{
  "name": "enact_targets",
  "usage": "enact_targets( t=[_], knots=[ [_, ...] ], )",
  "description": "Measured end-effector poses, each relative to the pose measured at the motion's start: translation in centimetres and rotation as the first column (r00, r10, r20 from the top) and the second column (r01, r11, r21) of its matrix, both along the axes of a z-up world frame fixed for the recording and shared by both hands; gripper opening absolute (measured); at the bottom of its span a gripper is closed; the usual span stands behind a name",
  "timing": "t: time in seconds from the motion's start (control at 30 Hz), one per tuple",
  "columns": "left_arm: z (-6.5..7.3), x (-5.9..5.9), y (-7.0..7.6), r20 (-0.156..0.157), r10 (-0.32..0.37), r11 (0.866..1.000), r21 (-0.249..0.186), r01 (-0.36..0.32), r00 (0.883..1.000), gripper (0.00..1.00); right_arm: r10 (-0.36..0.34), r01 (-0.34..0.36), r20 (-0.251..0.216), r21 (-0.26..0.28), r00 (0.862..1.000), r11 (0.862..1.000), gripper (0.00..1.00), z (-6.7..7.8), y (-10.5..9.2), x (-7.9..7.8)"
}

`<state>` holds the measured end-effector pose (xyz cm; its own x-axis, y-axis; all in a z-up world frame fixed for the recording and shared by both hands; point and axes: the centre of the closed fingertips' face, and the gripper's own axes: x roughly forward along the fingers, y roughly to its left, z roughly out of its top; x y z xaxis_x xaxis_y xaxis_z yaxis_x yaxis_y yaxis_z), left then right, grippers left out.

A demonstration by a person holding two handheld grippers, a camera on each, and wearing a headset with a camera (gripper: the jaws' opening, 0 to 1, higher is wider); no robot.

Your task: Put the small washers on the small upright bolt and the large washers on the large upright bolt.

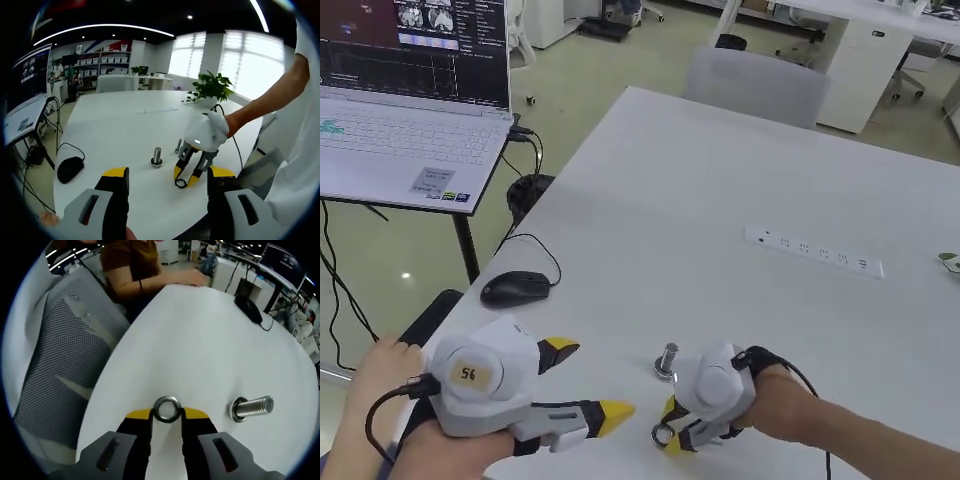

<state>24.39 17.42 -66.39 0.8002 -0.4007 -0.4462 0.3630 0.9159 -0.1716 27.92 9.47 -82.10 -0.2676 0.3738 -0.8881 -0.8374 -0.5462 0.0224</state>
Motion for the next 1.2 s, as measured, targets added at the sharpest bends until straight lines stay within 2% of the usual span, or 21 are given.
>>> enact_targets(
  t=[0.23, 0.4, 0.53, 0.6, 0.67, 0.73, 0.83, 0.97, 1.2],
  knots=[
    [-0.1, 0.2, -0.2, 0.0, -0.006, 1.0, -0.003, 0.006, 1.0, 0.63, -0.074, 0.074, -0.006, 0.034, 0.997, 0.997, 0.22, 0.7, -0.2, 0.8],
    [0.0, 0.3, -0.2, 0.002, -0.007, 1.0, -0.003, 0.007, 1.0, 0.63, -0.131, 0.131, 0.002, 0.083, 0.991, 0.988, 0.23, 2.0, 0.2, 1.7],
    [0.0, 0.3, -0.1, 0.001, -0.008, 1.0, 0.0, 0.008, 1.0, 0.63, -0.182, 0.182, -0.006, 0.126, 0.983, 0.975, 0.23, 3.5, 0.7, 2.7],
    [0.0, 0.4, -0.1, 0.002, -0.008, 1.0, -0.001, 0.008, 1.0, 0.63, -0.18, 0.178, 0.003, 0.135, 0.984, 0.975, 0.23, 4.0, 0.8, 2.9],
    [-0.1, 0.4, -0.1, 0.001, -0.008, 1.0, -0.001, 0.008, 1.0, 0.63, -0.172, 0.166, 0.035, 0.142, 0.984, 0.976, 0.23, 4.3, 0.8, 3.4],
    [0.0, 0.4, -0.2, 0.001, -0.007, 1.0, -0.003, 0.007, 1.0, 0.63, -0.178, 0.171, 0.036, 0.146, 0.983, 0.974, 0.23, 4.9, 0.9, 3.8],
    [-0.1, 0.4, -0.3, 0.001, -0.007, 1.0, -0.003, 0.007, 1.0, 0.63, -0.2, 0.191, 0.039, 0.174, 0.979, 0.966, 0.23, 6.0, 1.3, 4.8],
    [-0.2, 0.4, -0.3, 0.0, -0.005, 1.0, -0.006, 0.005, 1.0, 0.63, -0.222, 0.205, 0.066, 0.198, 0.973, 0.959, 0.23, 7.1, 2.1, 6.3],
    [-0.1, 0.4, -0.3, 0.001, -0.003, 1.0, -0.008, 0.003, 1.0, 0.63, -0.242, 0.221, 0.082, 0.208, 0.967, 0.953, 0.23, 7.6, 3.5, 7.9]
  ],
)
